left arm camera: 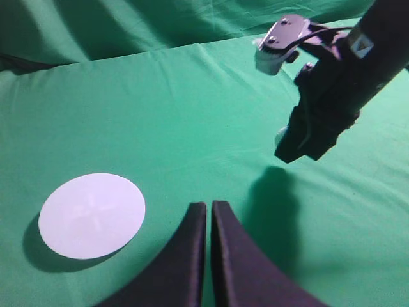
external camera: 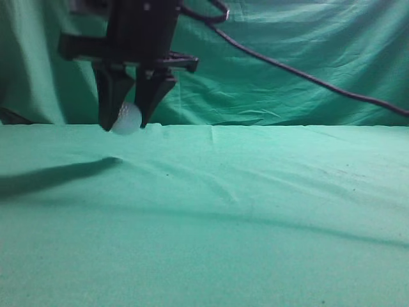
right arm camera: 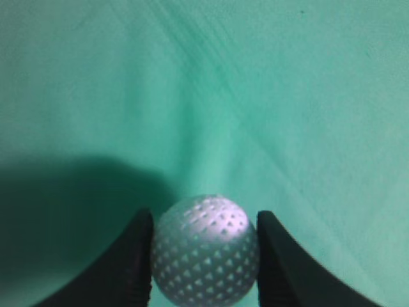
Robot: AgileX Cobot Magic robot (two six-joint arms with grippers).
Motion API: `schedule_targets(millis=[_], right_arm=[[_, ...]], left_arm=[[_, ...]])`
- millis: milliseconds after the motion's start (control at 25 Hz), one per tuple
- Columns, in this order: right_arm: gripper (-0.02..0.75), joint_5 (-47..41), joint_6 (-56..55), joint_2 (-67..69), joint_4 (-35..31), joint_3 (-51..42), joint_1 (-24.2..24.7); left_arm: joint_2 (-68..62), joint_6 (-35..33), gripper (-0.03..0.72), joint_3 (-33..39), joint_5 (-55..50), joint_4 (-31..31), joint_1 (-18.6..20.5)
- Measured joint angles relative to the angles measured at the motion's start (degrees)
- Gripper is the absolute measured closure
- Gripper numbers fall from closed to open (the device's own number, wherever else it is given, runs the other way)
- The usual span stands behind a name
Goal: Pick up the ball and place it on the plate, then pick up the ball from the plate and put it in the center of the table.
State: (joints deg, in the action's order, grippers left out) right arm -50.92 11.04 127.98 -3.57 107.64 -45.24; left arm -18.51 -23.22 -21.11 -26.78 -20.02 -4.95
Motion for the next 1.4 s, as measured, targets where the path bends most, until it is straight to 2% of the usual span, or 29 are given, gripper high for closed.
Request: schedule_targets(millis=[480,720,960,1000,1120,1240,1320,1400], right_arm=[[0.433,3.9,0.0,4.0,0.0,1.6,0.0],[0.2,4.2,0.0,4.0,0.0,1.6,0.0],[0.207,0.8,-0.1,-0.4,0.3,1.6,0.0],[0.293,-0.3,-0.3,-2.3,0.8,1.6,0.0],[0.453,-3.9,-0.8,-8.6,3.4,1.6,0.1],[0.66,-9.7,-2.9,-15.1,5.8,1.6,0.1],[0.738,-12.7,-4.7,-19.2,6.9,1.6,0.1],[0.738,-14.3,-5.5,-23.4,7.7,1.6,0.1]], left_arm=[[0.0,0.0,0.688,0.0,0.0,0.0,-0.4],[0.0,0.0,0.688,0.0,0.0,0.0,-0.4],[0.0,0.0,0.688,0.0,0.0,0.0,-0.4],[0.0,0.0,0.688,0.0,0.0,0.0,-0.4],[0.0,0.0,0.688,0.0,0.0,0.0,-0.4],[0.0,0.0,0.688,0.0,0.0,0.0,-0.4],[0.0,0.0,0.688,0.0,0.0,0.0,-0.4],[0.0,0.0,0.688,0.0,0.0,0.0,-0.4]])
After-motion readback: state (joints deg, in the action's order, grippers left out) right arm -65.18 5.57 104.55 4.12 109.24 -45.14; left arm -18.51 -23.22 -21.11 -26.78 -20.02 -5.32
